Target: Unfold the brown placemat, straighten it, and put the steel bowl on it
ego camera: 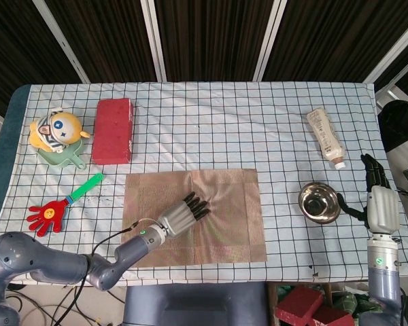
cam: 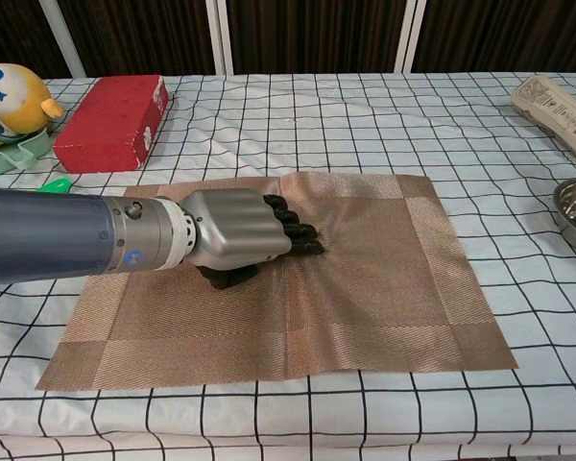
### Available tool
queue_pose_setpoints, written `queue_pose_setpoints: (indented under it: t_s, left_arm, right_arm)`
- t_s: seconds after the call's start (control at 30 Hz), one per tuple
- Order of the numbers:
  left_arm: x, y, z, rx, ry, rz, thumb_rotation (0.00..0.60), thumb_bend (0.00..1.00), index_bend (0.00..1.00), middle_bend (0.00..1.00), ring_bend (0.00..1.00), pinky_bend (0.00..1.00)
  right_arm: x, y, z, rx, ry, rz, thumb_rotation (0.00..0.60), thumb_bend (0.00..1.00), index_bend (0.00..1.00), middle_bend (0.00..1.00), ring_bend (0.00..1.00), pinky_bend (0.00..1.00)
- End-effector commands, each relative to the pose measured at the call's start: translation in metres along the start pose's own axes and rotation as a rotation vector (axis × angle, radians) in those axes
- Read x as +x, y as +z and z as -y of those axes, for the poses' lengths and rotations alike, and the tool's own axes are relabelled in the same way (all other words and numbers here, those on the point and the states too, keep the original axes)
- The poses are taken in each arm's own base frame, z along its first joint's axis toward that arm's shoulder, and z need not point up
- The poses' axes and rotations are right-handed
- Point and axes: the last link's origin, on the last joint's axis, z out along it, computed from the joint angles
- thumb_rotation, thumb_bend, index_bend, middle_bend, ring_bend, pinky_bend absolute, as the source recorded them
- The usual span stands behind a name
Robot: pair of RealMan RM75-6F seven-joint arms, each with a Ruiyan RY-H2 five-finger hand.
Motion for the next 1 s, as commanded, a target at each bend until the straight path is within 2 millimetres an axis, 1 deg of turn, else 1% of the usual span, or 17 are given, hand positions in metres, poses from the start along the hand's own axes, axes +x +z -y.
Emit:
queue_pose_setpoints:
  t_s: [0.03,0.33,0.73,0.8,1.0]
  left_arm:
    - [-0.002,-0.001,0.003,-0.011,0.039,-0.001,0.6,0.65,0.05,0.03,0.0,0.0]
    - [-0.005,-0.003,0.006,-0.029,0.101,-0.014,0.6,0.65,0.05,0.03,0.0,0.0]
    - [-0.001,-0.002,0.002,-0.013,0.041,-0.052,0.6,0.63,0.05,0.03,0.0,0.0]
    - [0.0,-0.002,0.002,-0.006,0.033,-0.064,0.6,0.61,0.05,0.03,0.0,0.0]
    - [0.011,-0.009,0.012,0.048,-0.007,-0.138,0.6,0.44,0.05,0.03,0.0,0.0]
  right_arm:
    - [0.0,0.0,0.0,-0.002,0.002,0.0,0.6,0.26,0.0,0.02,0.03,0.16]
    - [0.0,0.0,0.0,-0.005,0.005,0.001,0.6,0.26,0.0,0.02,0.03,0.16]
    - [0.0,0.0,-0.001,-0.01,0.004,0.005,0.6,0.26,0.0,0.02,0.03,0.16]
    - [0.0,0.0,-0.001,-0.01,0.005,0.004,0.6,0.26,0.0,0.02,0.03,0.16]
    - [0.0,0.0,0.0,-0.005,0.007,0.003,0.6,0.26,0.0,0.02,0.03,0.16]
